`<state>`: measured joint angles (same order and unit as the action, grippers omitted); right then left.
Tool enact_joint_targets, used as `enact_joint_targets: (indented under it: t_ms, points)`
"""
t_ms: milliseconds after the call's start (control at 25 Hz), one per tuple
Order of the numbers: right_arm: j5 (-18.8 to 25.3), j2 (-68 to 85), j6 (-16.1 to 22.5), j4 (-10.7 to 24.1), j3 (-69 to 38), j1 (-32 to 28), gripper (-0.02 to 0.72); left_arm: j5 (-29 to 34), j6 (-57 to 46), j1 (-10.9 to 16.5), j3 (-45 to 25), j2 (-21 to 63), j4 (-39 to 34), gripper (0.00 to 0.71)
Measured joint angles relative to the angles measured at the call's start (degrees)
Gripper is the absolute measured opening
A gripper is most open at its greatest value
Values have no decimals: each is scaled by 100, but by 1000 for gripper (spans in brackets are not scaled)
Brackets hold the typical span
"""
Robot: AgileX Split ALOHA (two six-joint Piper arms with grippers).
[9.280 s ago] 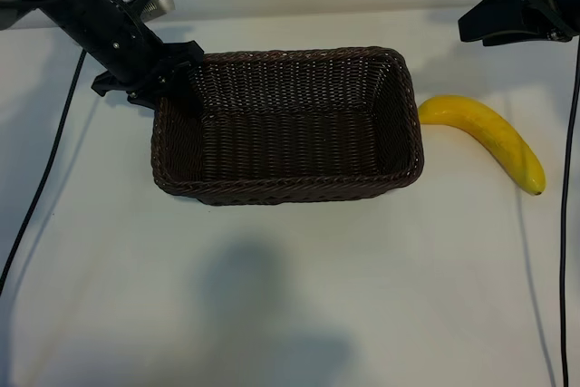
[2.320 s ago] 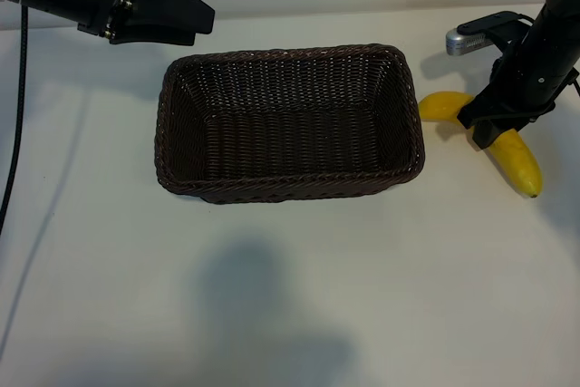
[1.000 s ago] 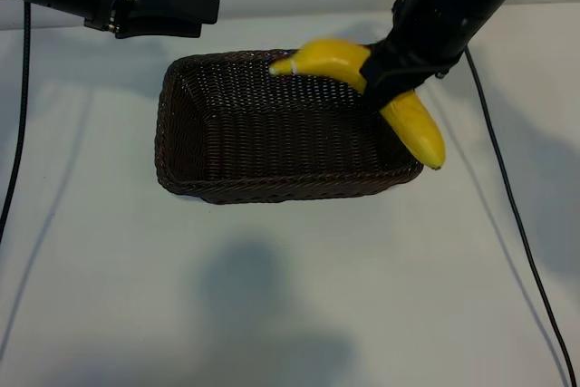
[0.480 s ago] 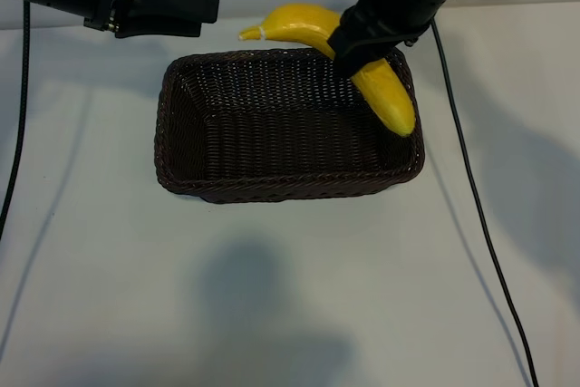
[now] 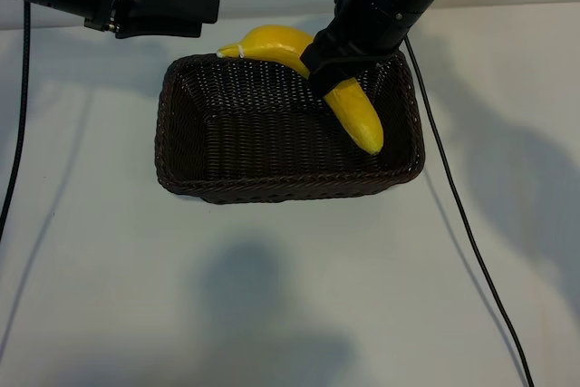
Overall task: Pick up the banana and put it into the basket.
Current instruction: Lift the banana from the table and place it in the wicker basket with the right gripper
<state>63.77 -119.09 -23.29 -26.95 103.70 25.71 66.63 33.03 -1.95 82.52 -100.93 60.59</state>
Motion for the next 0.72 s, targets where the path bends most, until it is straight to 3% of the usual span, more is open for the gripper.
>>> enact_joint_targets:
  t_ms: [200,360,440,560,720]
  points:
    - [37,0,-10,103,12,0,429,0,0,0,0,0,0,453]
    - [32,0,22,134,12,0,565,0,0,0,0,0,0,453]
    - [32,0,90,174,12,0,599,0,0,0,0,0,0,453]
    - [161,-5,210,230,155,-9,577,0,0,0,0,0,0,453]
    - [599,-11,393,217,812,-152,483,0,0,0,0,0,0,453]
